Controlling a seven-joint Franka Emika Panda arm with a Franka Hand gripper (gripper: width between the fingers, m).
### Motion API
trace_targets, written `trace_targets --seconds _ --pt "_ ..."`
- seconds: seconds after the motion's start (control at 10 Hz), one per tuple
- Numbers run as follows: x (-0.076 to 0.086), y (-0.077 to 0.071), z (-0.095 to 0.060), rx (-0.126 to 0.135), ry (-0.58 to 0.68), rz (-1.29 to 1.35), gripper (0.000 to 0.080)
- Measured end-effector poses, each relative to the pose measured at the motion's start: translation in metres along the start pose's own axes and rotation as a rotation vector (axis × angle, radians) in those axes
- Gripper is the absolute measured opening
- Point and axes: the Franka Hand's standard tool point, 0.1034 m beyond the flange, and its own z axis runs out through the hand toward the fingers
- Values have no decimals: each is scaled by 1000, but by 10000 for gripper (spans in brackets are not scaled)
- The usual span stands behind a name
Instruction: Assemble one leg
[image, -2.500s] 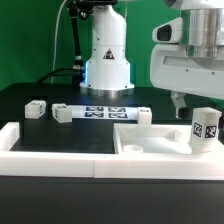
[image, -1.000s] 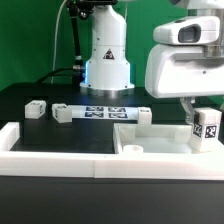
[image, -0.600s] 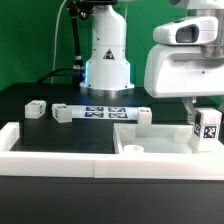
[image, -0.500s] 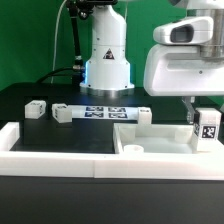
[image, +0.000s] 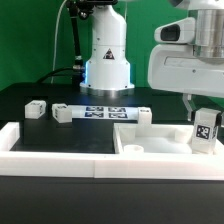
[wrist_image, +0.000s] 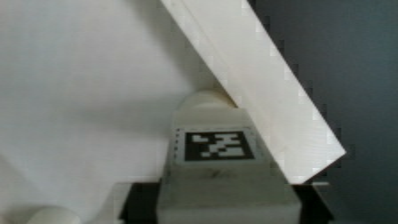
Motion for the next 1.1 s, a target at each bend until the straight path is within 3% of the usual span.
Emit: trace_targets --seconds 0.4,0.7,0.8,0.9,1.0,1.1 --pt "-1 0 0 0 20 419 291" --pt "-1 0 0 16 -11 599 291" --pt "-2 -1 0 16 -10 570 381" --pt "-2 -1 1 17 -10 563 556" --pt "0 -1 0 24 -5 482 556" --pt "1 -1 0 25 -4 428 620"
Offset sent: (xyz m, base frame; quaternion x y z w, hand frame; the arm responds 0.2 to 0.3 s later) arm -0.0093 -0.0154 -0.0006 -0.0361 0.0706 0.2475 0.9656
